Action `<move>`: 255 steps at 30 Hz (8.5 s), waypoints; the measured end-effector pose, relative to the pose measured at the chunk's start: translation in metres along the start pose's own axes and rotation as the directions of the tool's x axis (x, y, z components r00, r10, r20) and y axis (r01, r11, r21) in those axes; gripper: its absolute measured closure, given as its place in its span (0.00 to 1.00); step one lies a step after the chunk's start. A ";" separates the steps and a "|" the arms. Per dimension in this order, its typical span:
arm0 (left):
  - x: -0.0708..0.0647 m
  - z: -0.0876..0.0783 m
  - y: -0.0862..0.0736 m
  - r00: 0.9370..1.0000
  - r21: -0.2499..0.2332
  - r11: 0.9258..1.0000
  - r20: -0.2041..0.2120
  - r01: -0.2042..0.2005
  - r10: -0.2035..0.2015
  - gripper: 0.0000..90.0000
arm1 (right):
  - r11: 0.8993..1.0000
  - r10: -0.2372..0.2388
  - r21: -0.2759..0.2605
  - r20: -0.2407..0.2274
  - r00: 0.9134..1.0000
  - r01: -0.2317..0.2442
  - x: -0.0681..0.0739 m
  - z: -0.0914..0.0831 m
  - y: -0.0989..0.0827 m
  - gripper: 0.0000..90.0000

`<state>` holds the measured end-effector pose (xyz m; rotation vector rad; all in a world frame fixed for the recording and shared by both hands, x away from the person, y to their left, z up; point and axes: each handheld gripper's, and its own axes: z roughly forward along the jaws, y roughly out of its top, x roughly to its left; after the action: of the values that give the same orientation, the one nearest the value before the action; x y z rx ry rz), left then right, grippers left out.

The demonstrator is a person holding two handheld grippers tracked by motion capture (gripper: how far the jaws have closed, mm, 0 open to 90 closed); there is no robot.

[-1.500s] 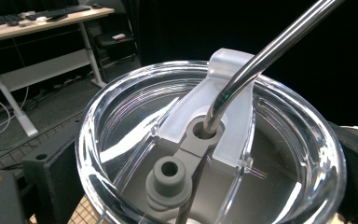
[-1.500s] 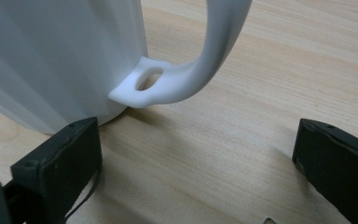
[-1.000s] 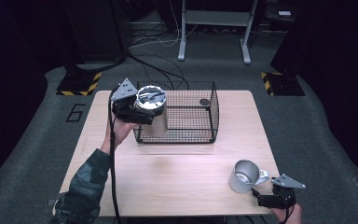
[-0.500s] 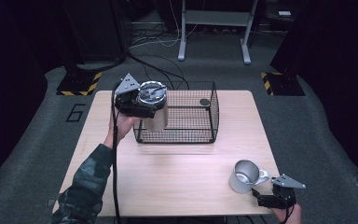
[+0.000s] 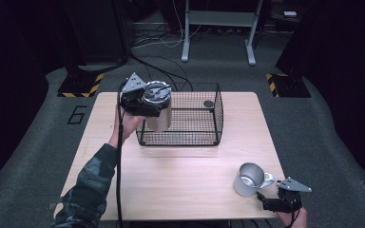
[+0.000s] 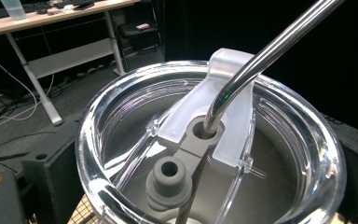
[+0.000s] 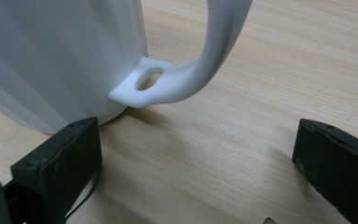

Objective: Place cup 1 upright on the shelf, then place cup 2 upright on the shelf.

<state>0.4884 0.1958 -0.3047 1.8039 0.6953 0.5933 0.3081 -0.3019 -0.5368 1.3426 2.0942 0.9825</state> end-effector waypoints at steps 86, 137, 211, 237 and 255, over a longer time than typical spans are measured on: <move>0.035 0.093 -0.058 0.976 0.138 0.978 -0.170 0.158 -0.134 0.05 | 1.000 0.012 -0.004 0.005 1.000 -0.012 0.001 0.000 0.000 0.01; 0.025 0.096 -0.079 0.962 0.173 0.962 -0.209 0.211 -0.174 0.04 | 1.000 0.001 -0.008 -0.005 1.000 -0.001 0.001 0.000 0.000 0.01; -0.019 -0.079 -0.187 0.971 0.317 0.929 -0.195 0.193 -0.136 0.00 | 1.000 0.008 0.000 0.004 1.000 -0.008 0.001 0.000 0.000 0.00; -0.020 -0.062 -0.258 0.953 0.414 0.875 -0.264 0.250 -0.148 0.00 | 0.997 0.064 0.032 0.011 0.998 -0.064 0.006 -0.015 0.006 0.00; -0.021 -0.061 -0.258 0.963 0.420 0.880 -0.236 0.219 -0.127 0.00 | 0.991 0.033 -0.129 -0.064 0.997 -0.041 0.023 -0.070 0.037 0.00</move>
<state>0.3865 0.2899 -0.5310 2.0852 1.1994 0.5287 0.2711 -0.2935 -0.4642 1.3055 2.0173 1.1688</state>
